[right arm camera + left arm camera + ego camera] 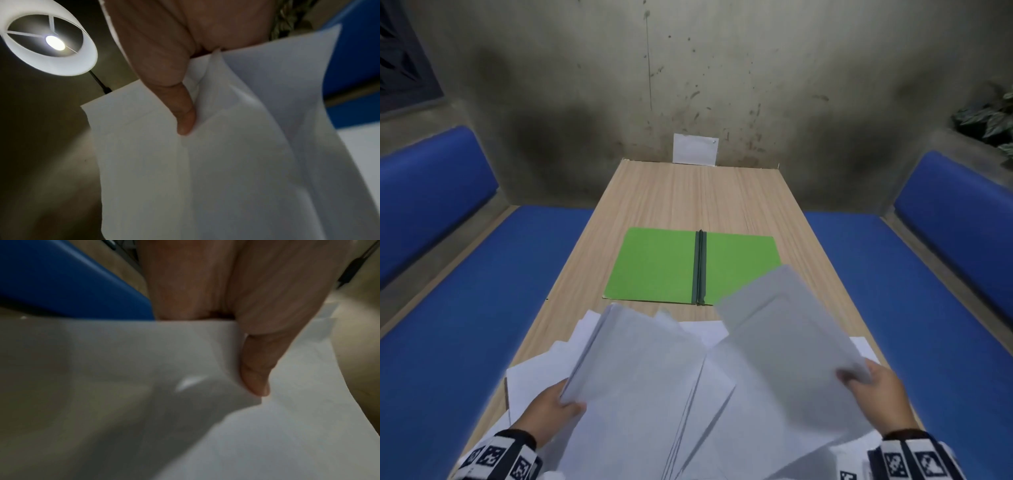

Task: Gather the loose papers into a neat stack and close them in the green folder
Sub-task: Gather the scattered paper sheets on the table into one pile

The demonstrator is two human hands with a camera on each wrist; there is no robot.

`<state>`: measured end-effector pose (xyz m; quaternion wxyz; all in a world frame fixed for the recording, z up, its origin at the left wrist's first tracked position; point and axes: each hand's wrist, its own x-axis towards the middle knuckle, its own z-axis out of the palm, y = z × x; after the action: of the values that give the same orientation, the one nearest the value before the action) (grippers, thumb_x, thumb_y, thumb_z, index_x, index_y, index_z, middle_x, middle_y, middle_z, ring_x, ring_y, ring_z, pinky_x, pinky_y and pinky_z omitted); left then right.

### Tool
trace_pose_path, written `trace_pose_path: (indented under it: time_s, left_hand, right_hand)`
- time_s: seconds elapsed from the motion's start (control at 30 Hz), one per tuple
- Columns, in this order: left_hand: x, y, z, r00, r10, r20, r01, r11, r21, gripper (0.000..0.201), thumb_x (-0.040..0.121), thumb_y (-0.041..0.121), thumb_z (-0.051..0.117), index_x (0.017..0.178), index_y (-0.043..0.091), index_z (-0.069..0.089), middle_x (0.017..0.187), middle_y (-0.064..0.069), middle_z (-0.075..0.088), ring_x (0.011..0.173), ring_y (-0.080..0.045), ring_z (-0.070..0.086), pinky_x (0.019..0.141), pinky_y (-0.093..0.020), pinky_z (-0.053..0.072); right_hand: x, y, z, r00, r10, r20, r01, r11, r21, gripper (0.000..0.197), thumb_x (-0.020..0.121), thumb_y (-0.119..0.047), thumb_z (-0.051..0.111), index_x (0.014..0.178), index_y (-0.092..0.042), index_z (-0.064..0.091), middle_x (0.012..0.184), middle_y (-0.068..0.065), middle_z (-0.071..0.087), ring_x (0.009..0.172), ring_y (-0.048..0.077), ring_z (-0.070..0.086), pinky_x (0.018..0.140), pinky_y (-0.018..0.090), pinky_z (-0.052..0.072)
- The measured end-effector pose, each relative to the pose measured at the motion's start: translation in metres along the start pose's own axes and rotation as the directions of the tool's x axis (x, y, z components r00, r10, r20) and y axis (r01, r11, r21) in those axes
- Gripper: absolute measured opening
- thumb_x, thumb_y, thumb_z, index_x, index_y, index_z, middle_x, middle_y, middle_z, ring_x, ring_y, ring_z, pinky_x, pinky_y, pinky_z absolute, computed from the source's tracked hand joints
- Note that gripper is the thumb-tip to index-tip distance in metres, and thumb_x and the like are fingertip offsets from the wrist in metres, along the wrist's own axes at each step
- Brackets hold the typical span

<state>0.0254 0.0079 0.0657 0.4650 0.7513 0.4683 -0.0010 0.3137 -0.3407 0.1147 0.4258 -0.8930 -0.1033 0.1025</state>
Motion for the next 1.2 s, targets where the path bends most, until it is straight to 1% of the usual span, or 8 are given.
trace_pose_path:
  time_s: [0.27,0.37,0.5,0.7,0.83,0.97,1.1,1.2]
  left_hand:
    - [-0.011,0.020,-0.012,0.998,0.035,-0.057,-0.047,0.972,-0.230,0.026,0.091,0.007,0.050,0.115,0.016,0.052,0.104,-0.012,0.065,0.094,-0.028,0.059,0.078,-0.033,0.043]
    - [-0.006,0.018,-0.011,0.995,0.009,-0.097,-0.033,0.967,-0.253,0.037,0.092,0.008,0.049,0.128,0.015,0.047,0.114,-0.012,0.061,0.105,-0.029,0.055,0.092,-0.037,0.040]
    - [-0.002,0.017,0.000,0.997,0.025,-0.071,-0.045,0.955,-0.294,0.044,0.091,0.006,0.050,0.134,0.012,0.043,0.115,-0.012,0.060,0.104,-0.029,0.055,0.092,-0.037,0.041]
    - [-0.013,0.046,0.038,0.995,0.044,0.086,0.008,0.847,-0.531,0.034,0.084,-0.001,0.055,0.118,0.005,0.056,0.087,-0.010,0.073,0.082,-0.029,0.067,0.069,-0.033,0.050]
    - [-0.016,0.056,0.063,0.974,0.008,0.226,0.137,0.774,-0.619,0.044,0.084,0.042,0.058,0.113,0.009,0.062,0.097,-0.010,0.075,0.092,-0.028,0.069,0.083,-0.040,0.053]
    - [-0.019,0.052,0.083,0.958,-0.038,0.285,0.188,0.831,-0.523,0.066,0.083,0.056,0.049,0.125,0.005,0.053,0.123,-0.009,0.060,0.116,-0.024,0.055,0.107,-0.037,0.035]
    - [-0.018,0.036,0.099,0.953,0.061,0.298,0.032,0.954,-0.298,0.081,0.049,0.057,0.081,0.114,0.014,0.059,0.117,0.000,0.063,0.114,-0.017,0.058,0.098,-0.023,0.035]
    - [-0.011,0.024,0.104,0.957,0.032,0.290,0.006,0.991,-0.132,0.060,0.068,0.039,0.073,0.120,0.013,0.057,0.113,0.003,0.062,0.120,-0.019,0.055,0.099,-0.023,0.039]
  right_hand:
    - [0.013,-0.026,-0.072,0.975,-0.045,-0.219,0.113,0.946,0.305,0.016,0.077,-0.024,0.070,0.065,-0.016,0.064,0.053,-0.004,0.068,0.046,0.001,0.059,0.040,0.015,0.047]
    - [0.022,-0.025,-0.100,0.976,-0.031,-0.216,0.099,0.946,0.308,0.049,0.061,-0.059,0.070,0.068,-0.012,0.064,0.053,-0.002,0.068,0.044,0.008,0.060,0.040,0.030,0.054]
    - [0.012,-0.054,-0.098,0.985,-0.111,-0.131,0.152,0.921,0.358,0.004,0.079,-0.019,0.067,0.078,-0.015,0.066,0.047,-0.026,0.064,0.041,-0.010,0.057,0.038,0.004,0.043]
    - [0.011,-0.065,-0.030,0.971,-0.144,0.193,0.075,0.942,0.327,0.010,0.072,-0.005,0.072,0.075,-0.012,0.065,0.056,-0.009,0.073,0.046,0.000,0.063,0.045,0.011,0.048]
    - [0.014,-0.062,0.010,0.934,-0.181,0.306,0.163,0.983,0.085,0.011,0.072,-0.008,0.075,0.074,-0.015,0.067,0.058,-0.007,0.068,0.063,0.014,0.063,0.053,0.015,0.047]
    - [0.015,-0.057,0.034,0.928,-0.179,0.325,0.220,0.971,-0.091,0.013,0.073,-0.017,0.074,0.080,-0.009,0.067,0.073,0.003,0.067,0.071,0.020,0.061,0.063,0.029,0.045]
    - [0.011,-0.052,0.056,0.929,-0.186,0.319,0.253,0.950,-0.182,0.007,0.078,-0.021,0.067,0.073,-0.017,0.063,0.076,0.004,0.067,0.077,0.022,0.061,0.061,0.025,0.041]
    - [0.010,-0.047,0.062,0.950,-0.165,0.264,0.216,0.960,-0.176,0.027,0.088,-0.024,0.054,0.061,-0.021,0.057,0.064,0.001,0.060,0.074,0.026,0.056,0.057,0.025,0.036]
